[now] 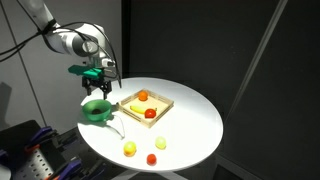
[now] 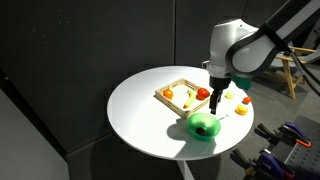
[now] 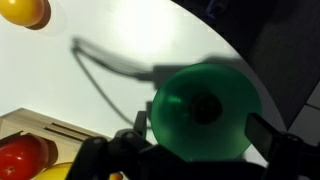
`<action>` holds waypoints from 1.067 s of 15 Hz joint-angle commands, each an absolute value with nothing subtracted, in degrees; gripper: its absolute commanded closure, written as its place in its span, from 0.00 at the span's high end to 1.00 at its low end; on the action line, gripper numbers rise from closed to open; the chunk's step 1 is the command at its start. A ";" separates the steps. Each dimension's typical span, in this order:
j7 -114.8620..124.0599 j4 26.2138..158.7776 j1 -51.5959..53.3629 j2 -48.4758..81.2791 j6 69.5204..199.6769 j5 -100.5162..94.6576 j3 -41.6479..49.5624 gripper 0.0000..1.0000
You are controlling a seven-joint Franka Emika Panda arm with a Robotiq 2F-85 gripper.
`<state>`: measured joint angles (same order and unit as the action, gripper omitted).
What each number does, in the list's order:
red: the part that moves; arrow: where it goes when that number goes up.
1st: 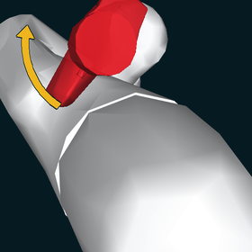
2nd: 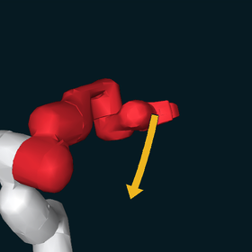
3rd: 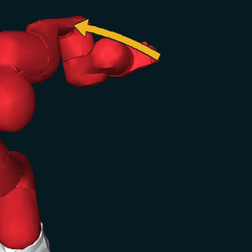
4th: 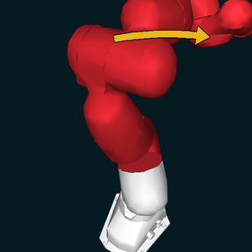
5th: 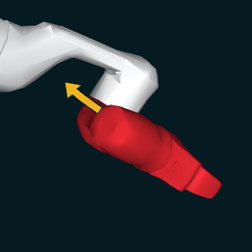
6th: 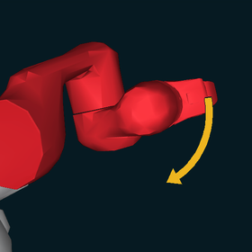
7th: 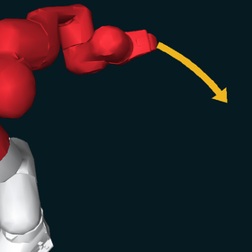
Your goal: Put the plum in the green bowl
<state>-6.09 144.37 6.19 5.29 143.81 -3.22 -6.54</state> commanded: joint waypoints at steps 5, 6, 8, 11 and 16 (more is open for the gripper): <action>3.13 146.63 5.10 -1.81 138.53 -4.52 -4.26 1.00; 4.03 147.00 4.86 -2.64 138.15 -4.52 -4.01 1.00; 4.86 147.82 4.34 -4.29 137.55 -4.09 -3.62 1.00; 4.22 149.26 3.56 -7.42 137.20 -2.58 -3.18 1.00; 3.04 150.73 3.40 -12.48 136.56 -0.13 -2.82 1.00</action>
<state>3.32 149.06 3.49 -7.77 138.40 -1.95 -2.92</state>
